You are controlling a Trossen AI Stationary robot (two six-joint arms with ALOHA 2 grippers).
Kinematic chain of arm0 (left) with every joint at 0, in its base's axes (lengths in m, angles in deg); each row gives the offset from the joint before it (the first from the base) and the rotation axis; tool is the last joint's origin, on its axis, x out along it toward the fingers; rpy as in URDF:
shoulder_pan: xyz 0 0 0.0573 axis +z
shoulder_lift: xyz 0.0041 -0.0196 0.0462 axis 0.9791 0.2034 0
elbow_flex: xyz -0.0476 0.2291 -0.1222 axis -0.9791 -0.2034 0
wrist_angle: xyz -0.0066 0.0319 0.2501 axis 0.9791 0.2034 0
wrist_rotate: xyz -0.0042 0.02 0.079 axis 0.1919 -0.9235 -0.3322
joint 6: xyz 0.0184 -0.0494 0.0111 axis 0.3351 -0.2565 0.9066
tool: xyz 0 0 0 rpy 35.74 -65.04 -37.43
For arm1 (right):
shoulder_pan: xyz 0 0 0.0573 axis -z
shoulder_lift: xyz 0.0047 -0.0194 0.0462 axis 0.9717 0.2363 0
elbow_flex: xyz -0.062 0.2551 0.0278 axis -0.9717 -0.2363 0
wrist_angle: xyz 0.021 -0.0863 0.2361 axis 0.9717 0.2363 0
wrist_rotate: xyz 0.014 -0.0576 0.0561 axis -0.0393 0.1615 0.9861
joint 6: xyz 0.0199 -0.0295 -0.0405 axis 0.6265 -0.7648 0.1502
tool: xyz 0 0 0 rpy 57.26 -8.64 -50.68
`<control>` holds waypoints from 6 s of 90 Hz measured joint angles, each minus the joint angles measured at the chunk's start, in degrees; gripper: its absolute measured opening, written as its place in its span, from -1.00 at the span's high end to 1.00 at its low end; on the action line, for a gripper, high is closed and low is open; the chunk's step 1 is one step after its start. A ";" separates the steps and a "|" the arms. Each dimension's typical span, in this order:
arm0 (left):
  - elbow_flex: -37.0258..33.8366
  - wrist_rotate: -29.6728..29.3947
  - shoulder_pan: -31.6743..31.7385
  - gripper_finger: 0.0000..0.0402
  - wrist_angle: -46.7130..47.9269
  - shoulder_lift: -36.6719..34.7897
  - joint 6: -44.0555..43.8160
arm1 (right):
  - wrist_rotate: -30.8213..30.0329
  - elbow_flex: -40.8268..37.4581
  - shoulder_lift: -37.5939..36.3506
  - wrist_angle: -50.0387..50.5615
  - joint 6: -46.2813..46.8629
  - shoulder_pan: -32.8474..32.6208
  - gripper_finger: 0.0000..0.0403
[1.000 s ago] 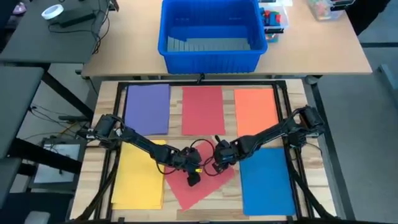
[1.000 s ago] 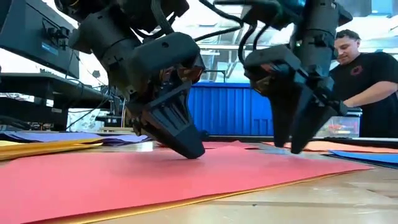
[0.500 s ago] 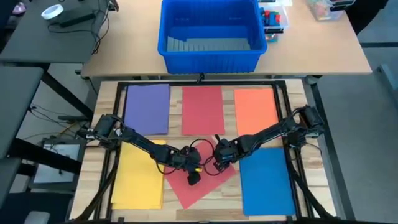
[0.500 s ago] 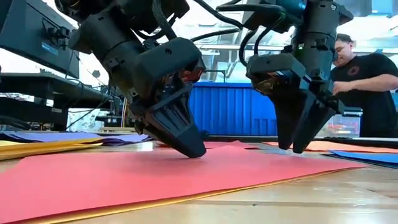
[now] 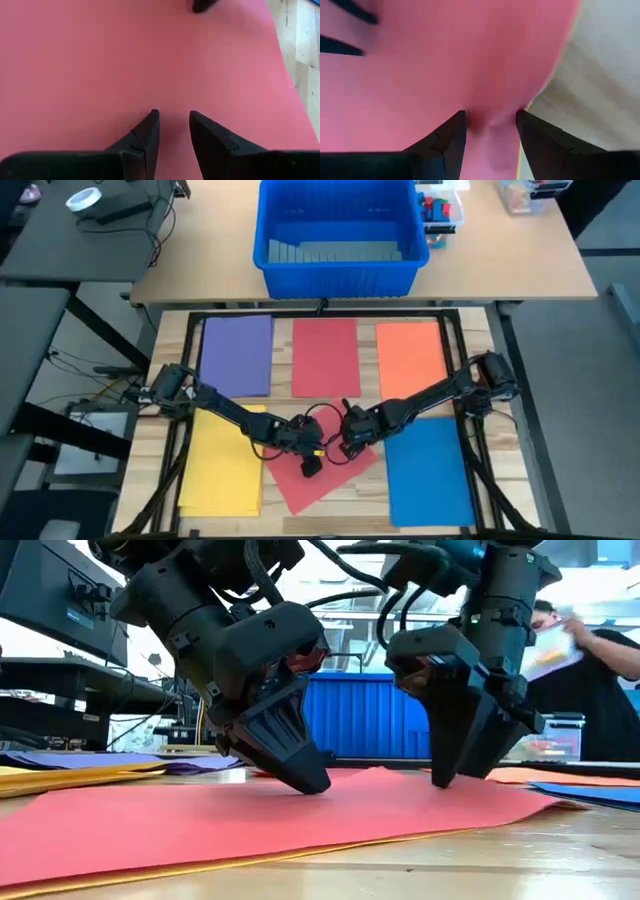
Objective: Organize paper
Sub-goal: Stack the pink colored paper on top of the other pink colored paper
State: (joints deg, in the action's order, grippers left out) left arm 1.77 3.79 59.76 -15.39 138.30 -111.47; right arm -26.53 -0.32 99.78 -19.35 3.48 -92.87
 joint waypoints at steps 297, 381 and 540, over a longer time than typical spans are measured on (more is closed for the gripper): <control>-0.07 0.17 0.02 0.54 -1.53 0.11 0.58 | -10.49 -0.14 4.20 -24.45 20.30 -8.40 0.17; 0.00 1.08 0.02 0.54 -1.14 0.06 1.40 | -11.35 -0.12 -1.54 -21.50 29.00 -7.53 -0.32; 8.41 4.14 47.96 0.54 48.22 -40.84 44.61 | 15.01 31.43 4.58 12.87 -99.10 52.71 1.00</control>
State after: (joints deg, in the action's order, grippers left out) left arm 10.18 7.94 107.72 32.82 97.47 -66.86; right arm -11.51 31.10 104.36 -6.48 -95.62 -40.16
